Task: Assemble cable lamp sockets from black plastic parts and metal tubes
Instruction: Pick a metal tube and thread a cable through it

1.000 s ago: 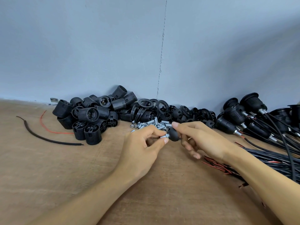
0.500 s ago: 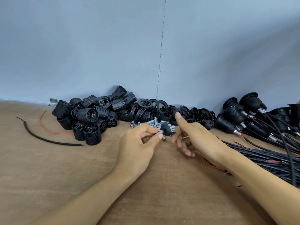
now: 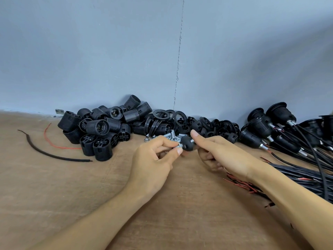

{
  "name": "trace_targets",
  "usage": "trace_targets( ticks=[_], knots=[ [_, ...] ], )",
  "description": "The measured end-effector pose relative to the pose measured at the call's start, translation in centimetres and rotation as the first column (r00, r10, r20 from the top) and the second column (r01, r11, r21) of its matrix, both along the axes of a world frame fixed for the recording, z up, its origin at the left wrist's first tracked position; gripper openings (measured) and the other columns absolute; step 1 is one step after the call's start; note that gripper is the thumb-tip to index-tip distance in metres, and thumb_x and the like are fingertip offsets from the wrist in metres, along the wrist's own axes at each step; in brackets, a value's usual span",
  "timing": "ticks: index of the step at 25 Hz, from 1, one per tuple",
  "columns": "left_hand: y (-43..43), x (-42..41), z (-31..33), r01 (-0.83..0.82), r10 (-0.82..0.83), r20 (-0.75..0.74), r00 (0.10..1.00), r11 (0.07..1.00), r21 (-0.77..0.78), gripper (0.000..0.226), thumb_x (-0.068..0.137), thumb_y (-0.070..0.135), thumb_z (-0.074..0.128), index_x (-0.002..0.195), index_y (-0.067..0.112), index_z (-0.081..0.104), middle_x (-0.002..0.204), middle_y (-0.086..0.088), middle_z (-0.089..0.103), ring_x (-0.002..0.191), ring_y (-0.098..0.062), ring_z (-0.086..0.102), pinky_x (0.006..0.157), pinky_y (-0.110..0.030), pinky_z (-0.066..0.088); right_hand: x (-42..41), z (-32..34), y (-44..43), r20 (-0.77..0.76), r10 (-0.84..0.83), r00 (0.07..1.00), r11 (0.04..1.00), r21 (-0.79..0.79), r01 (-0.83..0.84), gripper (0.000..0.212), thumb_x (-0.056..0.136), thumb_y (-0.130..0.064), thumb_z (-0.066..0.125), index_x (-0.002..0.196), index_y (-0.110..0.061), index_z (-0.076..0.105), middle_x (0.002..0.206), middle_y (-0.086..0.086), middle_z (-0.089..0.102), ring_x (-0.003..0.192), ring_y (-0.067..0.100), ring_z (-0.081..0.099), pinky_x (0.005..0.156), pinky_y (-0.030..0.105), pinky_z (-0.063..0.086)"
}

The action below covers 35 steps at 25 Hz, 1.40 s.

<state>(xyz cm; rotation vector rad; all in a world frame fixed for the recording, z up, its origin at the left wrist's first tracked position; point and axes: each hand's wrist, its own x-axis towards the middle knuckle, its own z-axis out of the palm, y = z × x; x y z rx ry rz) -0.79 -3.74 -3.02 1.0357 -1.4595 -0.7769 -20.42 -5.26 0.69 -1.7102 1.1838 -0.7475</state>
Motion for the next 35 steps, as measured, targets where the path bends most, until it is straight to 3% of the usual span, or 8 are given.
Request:
trace_targets(
  ticks=[3, 10, 13, 17, 20, 24, 29, 35],
  knots=[
    [-0.4, 0.1, -0.1, -0.021, 0.022, -0.034, 0.999, 0.999, 0.03, 0.011, 0.087, 0.012, 0.078, 0.084, 0.022, 0.074, 0.075, 0.012, 0.076, 0.047, -0.002, 0.057, 0.049, -0.013, 0.044, -0.1, 0.3, -0.2, 0.077, 0.051, 0.996, 0.998, 0.036, -0.054, 0.076, 0.085, -0.081, 0.042, 0.093, -0.014, 0.077, 0.066, 0.002, 0.019, 0.049, 0.015, 0.019, 0.048, 0.026, 0.021],
    [-0.2, 0.1, -0.1, 0.049, -0.049, 0.003, 0.999, 0.997, 0.055, 0.013, 0.088, 0.013, 0.077, 0.083, 0.024, 0.074, 0.074, 0.011, 0.076, 0.047, -0.005, 0.057, 0.05, -0.012, 0.043, 0.2, 0.0, -0.2, 0.168, 0.053, 0.984, 0.999, -0.015, -0.052, 0.053, 0.091, -0.071, 0.048, 0.118, -0.033, 0.072, 0.066, -0.002, 0.018, 0.048, 0.013, 0.02, 0.046, 0.022, 0.026],
    [0.0, 0.1, 0.0, 0.063, -0.063, 0.008, 0.998, 0.997, 0.037, 0.013, 0.088, 0.014, 0.077, 0.083, 0.026, 0.075, 0.076, 0.01, 0.077, 0.048, -0.004, 0.058, 0.052, -0.013, 0.045, 0.3, 0.3, 0.1, 0.058, 0.024, 0.998, 0.999, -0.028, -0.023, 0.054, 0.087, -0.08, 0.043, 0.109, -0.041, 0.074, 0.069, 0.005, 0.015, 0.051, 0.017, 0.018, 0.046, 0.025, 0.022],
    [0.0, 0.0, -0.1, 0.029, -0.029, -0.006, 1.0, 1.0, 0.003, 0.014, 0.088, 0.013, 0.076, 0.083, 0.026, 0.074, 0.075, 0.01, 0.076, 0.048, -0.002, 0.058, 0.051, -0.012, 0.045, 0.6, 0.1, 0.4, -0.021, 0.044, 0.999, 0.999, 0.013, -0.044, 0.06, 0.082, -0.084, 0.046, 0.055, -0.031, 0.052, 0.06, -0.001, 0.02, 0.05, 0.016, 0.019, 0.047, 0.026, 0.021],
    [0.0, -0.1, -0.1, -0.014, 0.014, 0.015, 1.0, 1.0, -0.023, 0.016, 0.089, 0.013, 0.077, 0.082, 0.027, 0.073, 0.073, 0.012, 0.075, 0.049, 0.002, 0.058, 0.05, -0.011, 0.044, 0.3, 0.3, 0.4, -0.056, 0.056, 0.997, 0.998, 0.032, -0.054, 0.069, 0.084, -0.084, 0.043, 0.07, -0.023, 0.073, 0.06, 0.001, 0.017, 0.05, 0.016, 0.018, 0.045, 0.025, 0.022],
    [-0.5, 0.1, -0.3, -0.013, 0.012, 0.008, 1.0, 0.999, 0.038, 0.013, 0.089, 0.015, 0.076, 0.083, 0.026, 0.073, 0.078, 0.011, 0.077, 0.046, -0.004, 0.057, 0.05, -0.015, 0.045, -0.1, 0.3, 0.0, 0.115, 0.075, 0.991, 0.99, 0.107, -0.088, 0.072, 0.085, -0.077, 0.049, 0.089, -0.01, 0.074, 0.059, 0.0, 0.016, 0.047, 0.015, 0.016, 0.045, 0.025, 0.022],
    [-0.4, 0.3, -0.4, 0.101, -0.103, 0.021, 0.994, 0.991, 0.094, 0.012, 0.092, 0.017, 0.074, 0.085, 0.026, 0.074, 0.08, 0.008, 0.078, 0.048, -0.006, 0.058, 0.052, -0.016, 0.047, -0.4, 0.2, -0.2, 0.189, 0.061, 0.98, 0.995, 0.064, -0.074, 0.047, 0.087, -0.068, 0.057, 0.116, -0.035, 0.072, 0.069, -0.001, 0.022, 0.052, 0.013, 0.019, 0.047, 0.025, 0.023],
    [-0.2, 0.3, -0.3, 0.091, -0.091, -0.004, 0.996, 0.993, 0.069, 0.014, 0.093, 0.018, 0.073, 0.083, 0.028, 0.073, 0.079, 0.006, 0.078, 0.049, -0.007, 0.058, 0.053, -0.019, 0.049, -0.5, 0.1, -0.1, 0.089, 0.114, 0.99, 0.989, 0.088, -0.121, 0.028, 0.089, -0.058, 0.065, 0.095, -0.032, 0.074, 0.067, -0.005, 0.023, 0.053, 0.011, 0.018, 0.047, 0.023, 0.019]
  ],
)
